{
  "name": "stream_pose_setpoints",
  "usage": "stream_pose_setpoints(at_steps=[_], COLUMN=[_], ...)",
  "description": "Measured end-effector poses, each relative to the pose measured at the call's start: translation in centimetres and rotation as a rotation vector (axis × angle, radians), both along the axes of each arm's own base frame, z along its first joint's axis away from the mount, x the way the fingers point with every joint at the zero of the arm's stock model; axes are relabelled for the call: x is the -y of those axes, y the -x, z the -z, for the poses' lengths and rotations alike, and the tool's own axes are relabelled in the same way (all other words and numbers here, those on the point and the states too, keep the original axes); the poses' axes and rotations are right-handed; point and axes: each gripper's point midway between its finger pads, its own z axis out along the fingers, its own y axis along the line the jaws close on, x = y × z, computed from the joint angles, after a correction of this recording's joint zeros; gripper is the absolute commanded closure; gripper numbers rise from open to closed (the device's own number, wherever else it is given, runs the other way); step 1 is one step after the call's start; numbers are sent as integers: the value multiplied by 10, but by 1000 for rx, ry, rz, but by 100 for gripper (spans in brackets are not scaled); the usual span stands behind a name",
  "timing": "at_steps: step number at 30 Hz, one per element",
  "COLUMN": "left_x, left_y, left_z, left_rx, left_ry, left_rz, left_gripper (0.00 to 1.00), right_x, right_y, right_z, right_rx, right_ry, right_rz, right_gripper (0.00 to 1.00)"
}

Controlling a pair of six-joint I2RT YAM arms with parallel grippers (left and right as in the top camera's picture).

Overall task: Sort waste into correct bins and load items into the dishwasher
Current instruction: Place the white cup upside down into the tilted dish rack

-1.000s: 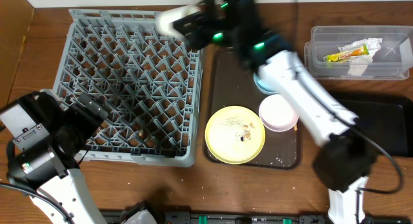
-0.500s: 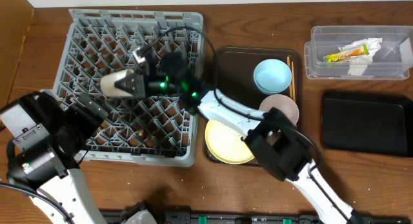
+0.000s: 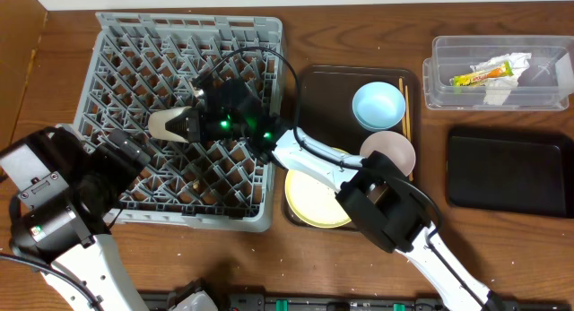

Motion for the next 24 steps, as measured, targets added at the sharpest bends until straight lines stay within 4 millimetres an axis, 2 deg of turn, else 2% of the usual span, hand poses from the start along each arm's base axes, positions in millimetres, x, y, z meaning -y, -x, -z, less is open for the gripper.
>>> stream_pose_setpoints(at_steps=[7,20,24], left_x=[0,0,0], left_y=[0,0,0], left_z=[0,0,0], left_rx=[0,0,0], left_ry=[0,0,0], left_rz=[0,0,0], left_gripper=[0,0,0], right_x=[-7,-8,-9], right_y=[7,7,7], right_z=[-12,3,2], right_rx=[14,-74,-81], right_ry=[-61,-44,-56], right_rz=[-16,-12,-14], right_gripper=[99,99,99])
